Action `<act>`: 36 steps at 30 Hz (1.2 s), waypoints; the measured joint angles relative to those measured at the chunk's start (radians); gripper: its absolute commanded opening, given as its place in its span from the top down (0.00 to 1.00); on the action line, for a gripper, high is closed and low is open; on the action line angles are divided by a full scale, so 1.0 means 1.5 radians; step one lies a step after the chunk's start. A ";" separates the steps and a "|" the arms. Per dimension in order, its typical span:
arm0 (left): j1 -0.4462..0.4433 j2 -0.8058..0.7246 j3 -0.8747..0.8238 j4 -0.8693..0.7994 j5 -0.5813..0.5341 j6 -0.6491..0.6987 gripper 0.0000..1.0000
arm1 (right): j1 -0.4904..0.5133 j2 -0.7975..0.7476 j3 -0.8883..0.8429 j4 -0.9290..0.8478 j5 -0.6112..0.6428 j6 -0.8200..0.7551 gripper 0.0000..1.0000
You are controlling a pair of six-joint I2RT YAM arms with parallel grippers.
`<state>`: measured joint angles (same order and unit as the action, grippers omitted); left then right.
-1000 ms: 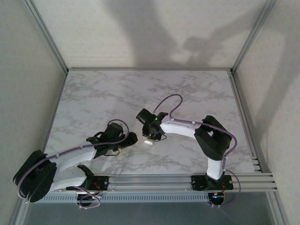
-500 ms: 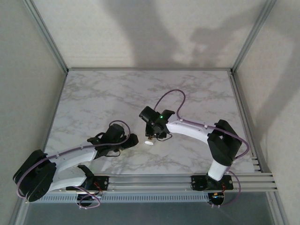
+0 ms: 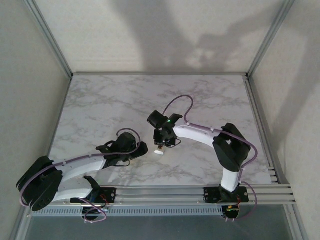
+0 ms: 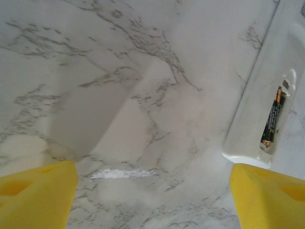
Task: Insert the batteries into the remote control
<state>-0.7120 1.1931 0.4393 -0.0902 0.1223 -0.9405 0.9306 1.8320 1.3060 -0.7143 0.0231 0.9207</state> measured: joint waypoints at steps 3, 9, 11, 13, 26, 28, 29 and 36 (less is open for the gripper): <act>0.000 -0.016 0.000 -0.009 -0.011 -0.003 0.14 | 0.004 0.020 0.009 -0.004 -0.004 0.020 0.73; 0.000 -0.051 -0.002 -0.017 -0.021 -0.005 0.12 | 0.007 0.054 0.029 -0.011 -0.016 0.055 0.76; 0.000 -0.060 -0.006 -0.018 -0.023 -0.005 0.12 | 0.007 0.058 0.030 -0.014 -0.018 0.065 0.76; 0.000 -0.067 -0.010 -0.020 -0.025 -0.004 0.12 | 0.007 0.062 0.032 -0.020 -0.020 0.076 0.76; 0.014 -0.091 -0.024 -0.029 -0.025 0.001 0.12 | 0.008 0.065 0.036 -0.028 -0.018 0.113 0.87; 0.017 -0.093 -0.024 -0.029 -0.024 0.001 0.12 | 0.008 0.065 0.036 -0.028 -0.018 0.113 0.87; 0.018 -0.094 -0.024 -0.029 -0.024 0.002 0.12 | 0.009 0.064 0.036 -0.028 -0.016 0.113 0.87; 0.029 -0.094 -0.024 -0.029 -0.022 0.014 0.12 | 0.018 0.038 0.030 -0.039 0.008 0.115 0.87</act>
<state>-0.6682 1.0527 0.4034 -0.1337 0.0898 -0.9195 0.9569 1.8889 1.3506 -0.7731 0.0345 1.0935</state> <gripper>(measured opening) 0.882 0.129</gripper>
